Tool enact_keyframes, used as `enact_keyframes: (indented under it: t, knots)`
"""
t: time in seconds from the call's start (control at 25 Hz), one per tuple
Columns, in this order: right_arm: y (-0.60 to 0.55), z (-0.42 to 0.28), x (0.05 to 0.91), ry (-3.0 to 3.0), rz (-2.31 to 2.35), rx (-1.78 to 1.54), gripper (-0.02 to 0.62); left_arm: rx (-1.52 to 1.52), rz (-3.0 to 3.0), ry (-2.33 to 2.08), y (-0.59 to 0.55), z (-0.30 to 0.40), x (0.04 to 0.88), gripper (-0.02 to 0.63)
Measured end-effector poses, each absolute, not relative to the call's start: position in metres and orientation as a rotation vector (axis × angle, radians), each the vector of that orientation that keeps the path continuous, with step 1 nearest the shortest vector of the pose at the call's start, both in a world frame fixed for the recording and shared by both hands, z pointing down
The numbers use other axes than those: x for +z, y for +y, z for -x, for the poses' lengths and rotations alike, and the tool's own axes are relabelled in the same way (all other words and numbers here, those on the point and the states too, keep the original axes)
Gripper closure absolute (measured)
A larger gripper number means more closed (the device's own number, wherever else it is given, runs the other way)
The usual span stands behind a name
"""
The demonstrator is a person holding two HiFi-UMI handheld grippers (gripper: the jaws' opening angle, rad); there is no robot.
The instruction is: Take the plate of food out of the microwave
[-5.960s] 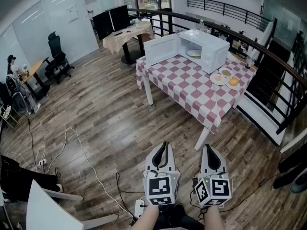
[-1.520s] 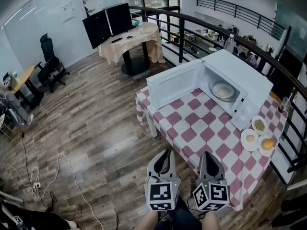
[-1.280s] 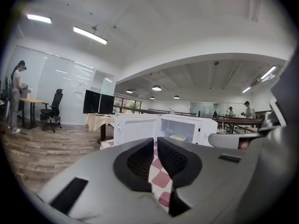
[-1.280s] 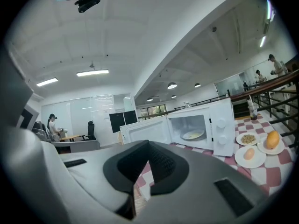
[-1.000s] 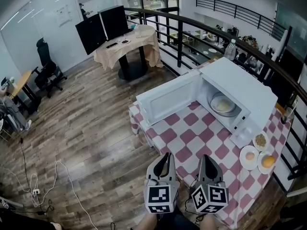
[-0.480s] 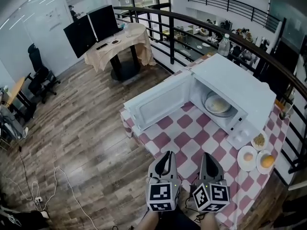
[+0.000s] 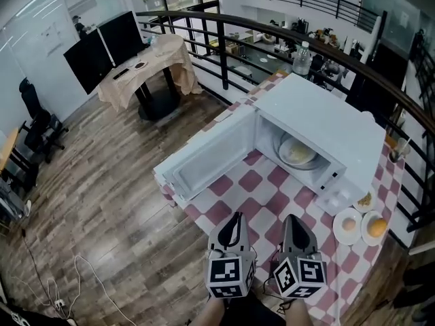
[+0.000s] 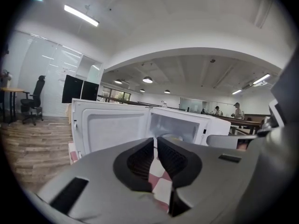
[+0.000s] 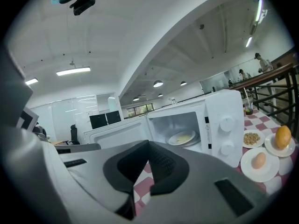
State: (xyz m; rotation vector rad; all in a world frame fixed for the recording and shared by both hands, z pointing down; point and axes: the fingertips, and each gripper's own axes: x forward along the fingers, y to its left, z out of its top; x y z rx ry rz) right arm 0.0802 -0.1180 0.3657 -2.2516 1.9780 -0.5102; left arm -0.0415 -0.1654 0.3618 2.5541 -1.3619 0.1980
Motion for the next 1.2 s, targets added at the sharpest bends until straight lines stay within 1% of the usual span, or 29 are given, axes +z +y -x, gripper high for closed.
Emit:
enact_keyframes:
  t: [0.68, 1.2]
  knots:
    - [-0.198, -0.111, 0.380, 1.809, 2.396, -0.582, 0.591, 0.271, -2.604, -1.124, -0.261, -0.006, 0.376, 0.577]
    - [-0.231, -0.144, 0.397, 1.638, 2.503, -0.659, 0.591, 0.355, -2.605, -0.905, -0.308, -0.059, 0.401, 0.577]
